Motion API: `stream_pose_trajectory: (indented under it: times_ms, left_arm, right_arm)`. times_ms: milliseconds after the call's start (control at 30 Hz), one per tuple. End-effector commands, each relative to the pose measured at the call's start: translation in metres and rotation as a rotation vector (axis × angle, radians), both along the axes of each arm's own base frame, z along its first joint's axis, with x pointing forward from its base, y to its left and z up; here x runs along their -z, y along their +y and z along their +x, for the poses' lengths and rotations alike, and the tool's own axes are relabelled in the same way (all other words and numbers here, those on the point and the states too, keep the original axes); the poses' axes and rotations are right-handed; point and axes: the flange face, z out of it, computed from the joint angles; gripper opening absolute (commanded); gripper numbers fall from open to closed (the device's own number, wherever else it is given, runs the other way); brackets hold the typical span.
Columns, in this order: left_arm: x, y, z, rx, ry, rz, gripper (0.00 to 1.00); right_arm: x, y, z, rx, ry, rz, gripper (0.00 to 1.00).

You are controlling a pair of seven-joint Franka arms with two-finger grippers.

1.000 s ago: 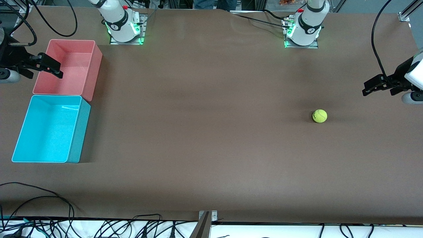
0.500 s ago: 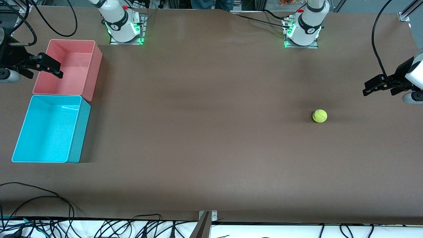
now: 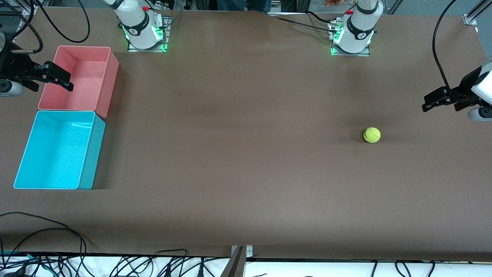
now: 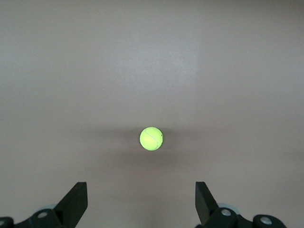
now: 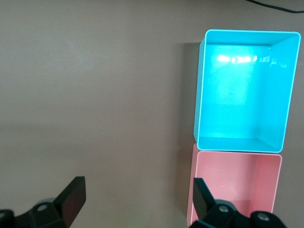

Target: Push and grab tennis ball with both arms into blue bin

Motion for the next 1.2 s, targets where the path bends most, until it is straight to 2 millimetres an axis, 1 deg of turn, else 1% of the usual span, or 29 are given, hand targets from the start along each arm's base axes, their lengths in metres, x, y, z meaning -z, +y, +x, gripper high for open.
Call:
stream_pose_trajectory:
  times_ms: [0, 367, 667, 700, 800, 867, 900, 1167]
  left_arm:
    - [-0.004, 0.002, 0.0, -0.006, 0.001, -0.018, 1.0]
    - [0.005, -0.001, 0.004, 0.004, 0.017, -0.016, 1.0]
    - [0.005, -0.001, 0.004, 0.001, 0.017, -0.012, 1.0]
    - [0.005, 0.0, 0.004, 0.0, 0.017, -0.011, 0.84]
    - [0.005, 0.002, 0.004, -0.003, 0.017, -0.009, 0.33]
    - [0.005, 0.003, 0.004, -0.005, 0.017, -0.009, 0.01]
    - [0.005, 0.004, 0.004, -0.006, 0.017, -0.009, 0.0]
    - [0.005, 0.009, 0.004, -0.038, 0.017, -0.008, 0.0]
  right_arm:
    - [-0.005, 0.0, -0.003, -0.016, -0.014, -0.009, 1.0]
    - [-0.005, 0.001, -0.003, -0.014, -0.013, -0.008, 1.0]
    - [-0.005, 0.001, -0.003, -0.013, -0.013, -0.008, 1.0]
    - [-0.005, 0.001, -0.003, -0.011, -0.013, -0.008, 1.0]
    - [-0.005, 0.001, -0.003, -0.013, -0.013, -0.008, 1.0]
    - [-0.005, 0.001, -0.003, -0.011, -0.013, -0.008, 1.0]
    - [-0.005, 0.001, -0.003, -0.013, -0.012, -0.008, 1.0]
    - [-0.005, 0.002, -0.003, -0.011, -0.012, -0.006, 1.0]
